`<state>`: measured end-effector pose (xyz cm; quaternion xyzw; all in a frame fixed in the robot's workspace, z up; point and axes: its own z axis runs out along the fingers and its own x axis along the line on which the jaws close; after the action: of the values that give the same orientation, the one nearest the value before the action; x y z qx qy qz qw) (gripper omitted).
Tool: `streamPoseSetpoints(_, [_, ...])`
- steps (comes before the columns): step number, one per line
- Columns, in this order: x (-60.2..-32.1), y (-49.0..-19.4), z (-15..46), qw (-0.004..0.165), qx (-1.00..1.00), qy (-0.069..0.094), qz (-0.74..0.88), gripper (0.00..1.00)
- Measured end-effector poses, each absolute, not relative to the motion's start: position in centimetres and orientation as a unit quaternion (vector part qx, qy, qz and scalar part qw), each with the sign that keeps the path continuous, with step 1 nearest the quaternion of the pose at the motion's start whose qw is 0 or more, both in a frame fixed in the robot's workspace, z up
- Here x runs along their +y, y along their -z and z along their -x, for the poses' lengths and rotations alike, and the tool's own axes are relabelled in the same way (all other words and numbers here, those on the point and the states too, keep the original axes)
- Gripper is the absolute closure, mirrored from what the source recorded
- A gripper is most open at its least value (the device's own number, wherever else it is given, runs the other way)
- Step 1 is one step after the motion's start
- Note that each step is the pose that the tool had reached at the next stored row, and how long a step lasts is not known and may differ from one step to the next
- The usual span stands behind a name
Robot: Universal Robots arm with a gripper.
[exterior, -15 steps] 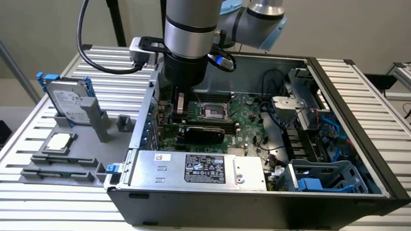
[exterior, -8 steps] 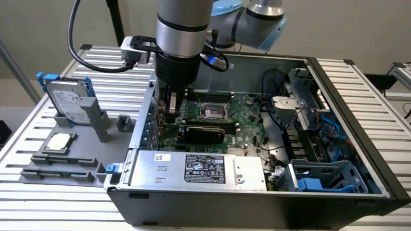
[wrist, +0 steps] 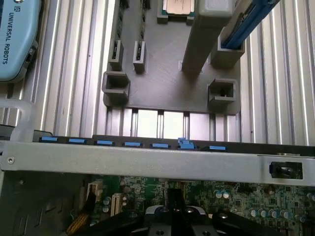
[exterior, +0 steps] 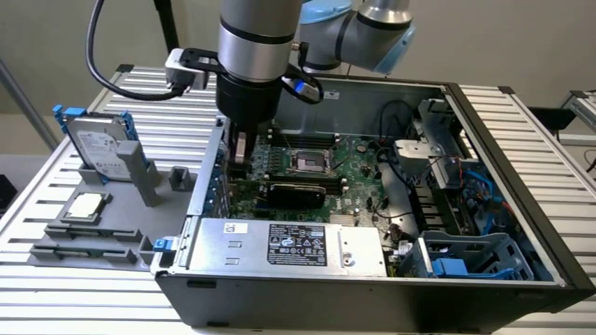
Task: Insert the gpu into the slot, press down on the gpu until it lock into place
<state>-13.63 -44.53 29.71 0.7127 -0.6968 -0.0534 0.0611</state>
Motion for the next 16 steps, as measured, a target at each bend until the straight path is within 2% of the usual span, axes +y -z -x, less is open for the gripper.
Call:
streamPoseSetpoints(6, [-44.53,-29.95,13.63,0.070,-0.697,0.059,-0.712,0.89])
streamPoseSetpoints(16, [-44.41,-29.96,13.62,0.071,-0.706,0.060,-0.702,0.89])
